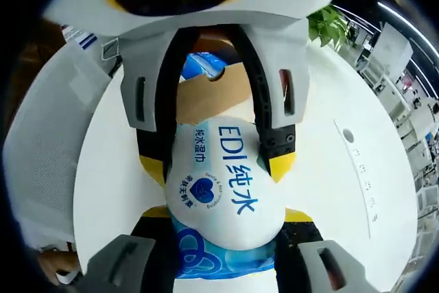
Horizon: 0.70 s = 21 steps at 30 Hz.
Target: Operate the shoe box by opening the lid, removing the specified soft item, and placing it in the target area until the item is outside and the box remains undamaged.
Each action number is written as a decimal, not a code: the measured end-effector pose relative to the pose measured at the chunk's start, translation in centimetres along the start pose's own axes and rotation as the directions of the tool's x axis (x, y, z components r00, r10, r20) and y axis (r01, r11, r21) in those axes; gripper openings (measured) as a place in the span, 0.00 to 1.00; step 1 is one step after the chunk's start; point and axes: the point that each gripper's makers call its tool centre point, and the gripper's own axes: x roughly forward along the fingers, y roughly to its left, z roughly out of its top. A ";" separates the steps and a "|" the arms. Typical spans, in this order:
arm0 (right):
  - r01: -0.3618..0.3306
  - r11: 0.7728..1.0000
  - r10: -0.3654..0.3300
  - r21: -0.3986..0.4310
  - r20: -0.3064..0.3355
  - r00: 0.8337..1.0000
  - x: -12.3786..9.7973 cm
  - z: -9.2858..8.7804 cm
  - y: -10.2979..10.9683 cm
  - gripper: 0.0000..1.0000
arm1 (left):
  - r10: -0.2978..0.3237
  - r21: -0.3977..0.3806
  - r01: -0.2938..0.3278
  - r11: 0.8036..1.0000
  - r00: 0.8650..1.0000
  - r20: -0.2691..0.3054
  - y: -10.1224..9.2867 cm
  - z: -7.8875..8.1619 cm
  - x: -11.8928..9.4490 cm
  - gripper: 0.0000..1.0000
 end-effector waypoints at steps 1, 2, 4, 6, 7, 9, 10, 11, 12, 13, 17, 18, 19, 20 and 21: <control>0.000 1.000 0.000 0.001 0.000 1.000 0.1 -0.1 0.0 0.53 | -0.001 0.000 0.001 1.000 1.000 0.000 0.0 0.0 0.1 0.59; -0.001 1.000 0.001 0.002 0.001 1.000 0.2 -0.2 -0.1 0.53 | -0.002 0.000 0.002 1.000 1.000 -0.001 0.0 0.0 0.2 0.59; -0.003 1.000 0.003 0.006 0.003 1.000 0.4 -0.4 -0.1 0.53 | -0.005 0.000 0.005 1.000 1.000 -0.004 0.0 -0.1 0.5 0.59; -0.004 1.000 0.004 0.009 0.005 1.000 0.6 -0.5 0.0 0.53 | -0.008 0.000 0.008 1.000 1.000 -0.005 0.0 -0.2 0.7 0.59; -0.003 1.000 0.003 0.011 0.006 1.000 0.7 -0.6 0.0 0.53 | -0.009 0.001 0.009 1.000 1.000 -0.006 0.0 -0.2 0.8 0.59; -0.003 1.000 0.003 0.013 0.008 1.000 0.9 -0.8 -0.1 0.53 | -0.010 0.003 0.010 1.000 1.000 -0.009 0.1 -0.3 1.1 0.59; -0.004 1.000 0.004 0.015 0.009 1.000 0.9 -0.9 -0.1 0.53 | -0.012 0.003 0.012 1.000 1.000 -0.010 0.1 -0.3 1.1 0.59; -0.004 1.000 0.004 0.015 0.010 1.000 0.9 -0.9 -0.1 0.53 | -0.013 0.004 0.014 1.000 1.000 -0.011 0.1 -0.4 1.2 0.59; -0.005 1.000 0.005 0.015 0.011 1.000 1.0 -0.9 -0.1 0.53 | -0.014 0.004 0.014 1.000 1.000 -0.012 0.1 -0.4 1.3 0.59; -0.006 1.000 0.006 0.016 0.012 1.000 1.1 -1.0 -0.1 0.53 | -0.016 0.003 0.016 1.000 1.000 -0.014 0.1 -0.4 1.4 0.59; -0.011 1.000 0.010 0.019 0.021 1.000 1.5 -1.2 0.0 0.53 | -0.020 0.002 0.020 1.000 1.000 -0.022 0.0 -0.7 1.7 0.59; -0.011 1.000 0.010 0.019 0.020 1.000 1.5 -1.2 0.0 0.53 | -0.019 0.002 0.019 1.000 1.000 -0.022 0.0 -0.8 1.8 0.59; -0.010 1.000 0.010 0.018 0.020 1.000 1.5 -1.2 -0.1 0.54 | -0.018 0.002 0.018 1.000 1.000 -0.022 0.0 -0.8 1.8 0.59; -0.010 1.000 0.010 0.017 0.021 1.000 1.6 -1.2 -0.1 0.54 | -0.017 0.001 0.017 1.000 1.000 -0.023 0.1 -0.8 1.9 0.59; -0.010 1.000 0.010 0.016 0.021 1.000 1.6 -1.2 -0.2 0.54 | -0.017 0.001 0.017 1.000 1.000 -0.023 0.2 -0.8 1.9 0.59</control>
